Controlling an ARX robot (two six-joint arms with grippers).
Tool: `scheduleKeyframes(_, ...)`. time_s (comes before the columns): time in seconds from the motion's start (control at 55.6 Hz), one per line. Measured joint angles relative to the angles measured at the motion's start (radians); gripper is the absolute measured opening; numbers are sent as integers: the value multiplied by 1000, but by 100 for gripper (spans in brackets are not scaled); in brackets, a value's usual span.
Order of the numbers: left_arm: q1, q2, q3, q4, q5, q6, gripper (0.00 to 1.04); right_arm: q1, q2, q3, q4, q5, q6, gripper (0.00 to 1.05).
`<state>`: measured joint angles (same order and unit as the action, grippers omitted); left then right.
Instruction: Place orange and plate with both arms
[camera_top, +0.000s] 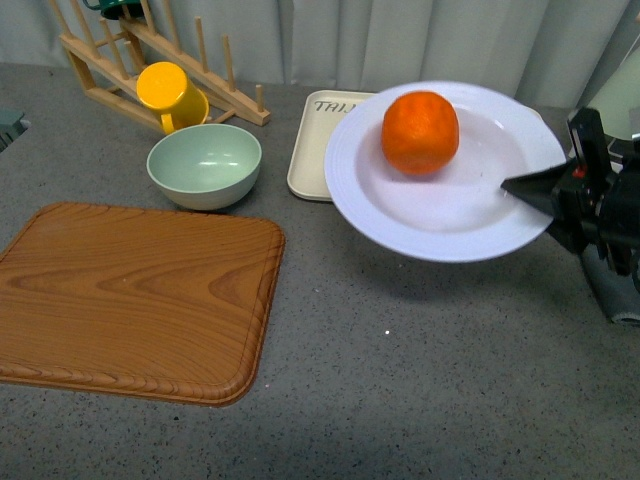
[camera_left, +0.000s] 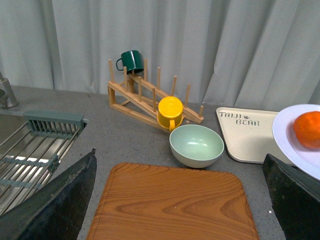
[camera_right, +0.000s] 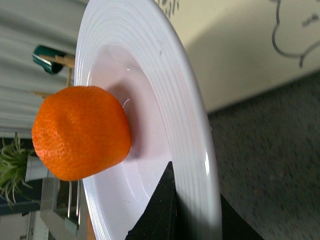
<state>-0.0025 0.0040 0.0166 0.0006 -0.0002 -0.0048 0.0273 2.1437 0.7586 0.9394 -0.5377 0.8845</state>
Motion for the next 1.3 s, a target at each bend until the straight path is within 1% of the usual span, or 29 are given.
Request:
scheduleKeyframes(0.126,0,0,0,0,0,0,98,37,31,92,16,106,68,4)
scheduleKeyframes(0.306,0,0,0,0,0,0,98,75,105,181,25,183,140,4)
scheduleKeyframes(0.468,0,0,0,0,0,0,98,109,215,278,36,273,228,4)
scheduleKeyframes(0.648,0,0,0,0,0,0,98,138,333,385,31,344,308,4)
scheduleKeyframes(0.81,0,0,0,0,0,0,98,157,386,486,-27,396,338,4)
scheduleKeyframes(0.953,0,0,0,0,0,0,98,168,417,568,-130,460,360,4)
scheduleKeyframes(1.061,0,0,0,0,0,0,98,170,424,586,-172,470,361,4)
scheduleKeyframes(1.115,0,0,0,0,0,0,98,170,425,587,-181,470,362,15)
scheduleKeyframes(1.295,0,0,0,0,0,0,98,166,406,572,-182,468,362,41)
